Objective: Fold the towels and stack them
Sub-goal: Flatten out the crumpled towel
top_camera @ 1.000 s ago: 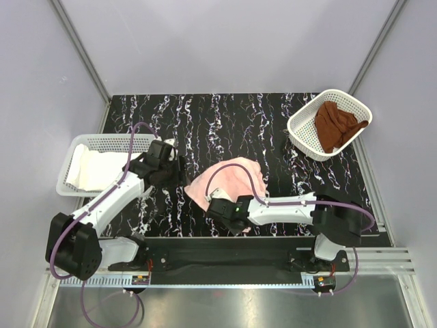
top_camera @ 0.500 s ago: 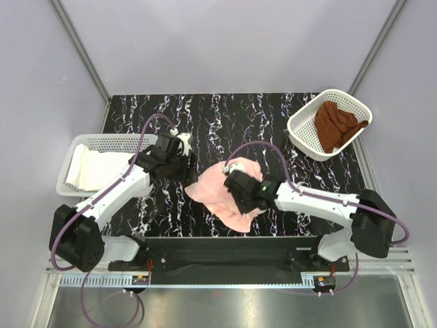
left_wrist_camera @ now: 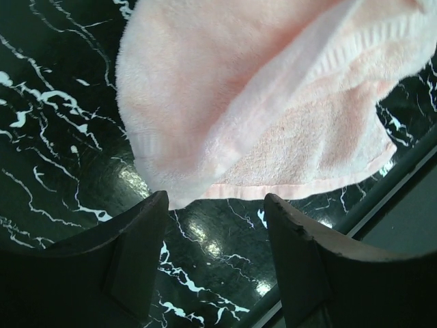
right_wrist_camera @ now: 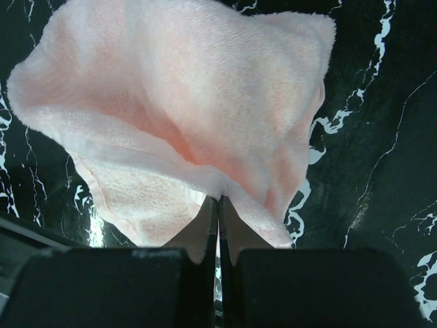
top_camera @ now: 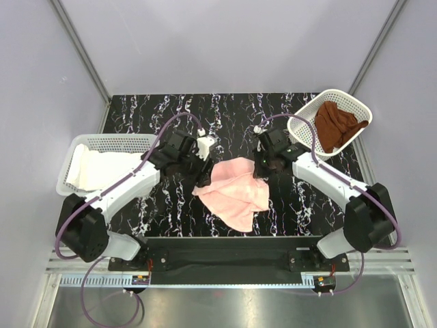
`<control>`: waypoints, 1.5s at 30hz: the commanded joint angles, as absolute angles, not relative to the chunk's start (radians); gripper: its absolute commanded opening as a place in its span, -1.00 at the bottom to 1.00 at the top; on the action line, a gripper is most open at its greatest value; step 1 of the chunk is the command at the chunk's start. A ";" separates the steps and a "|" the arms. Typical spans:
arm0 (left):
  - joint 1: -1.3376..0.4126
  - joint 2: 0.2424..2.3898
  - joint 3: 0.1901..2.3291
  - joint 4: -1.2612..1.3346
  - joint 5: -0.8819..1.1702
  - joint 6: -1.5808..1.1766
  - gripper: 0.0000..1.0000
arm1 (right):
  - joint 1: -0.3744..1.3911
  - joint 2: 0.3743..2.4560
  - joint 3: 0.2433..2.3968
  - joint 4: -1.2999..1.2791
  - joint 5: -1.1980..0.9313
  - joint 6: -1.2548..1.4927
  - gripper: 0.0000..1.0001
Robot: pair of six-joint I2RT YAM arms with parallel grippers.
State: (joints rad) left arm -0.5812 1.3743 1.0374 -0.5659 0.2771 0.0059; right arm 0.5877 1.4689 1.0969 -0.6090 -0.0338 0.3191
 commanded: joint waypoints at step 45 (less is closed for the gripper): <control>-0.859 1.632 0.973 -0.244 -0.460 0.146 0.19 | 0.304 1.681 1.204 -0.400 -0.414 0.373 -1.00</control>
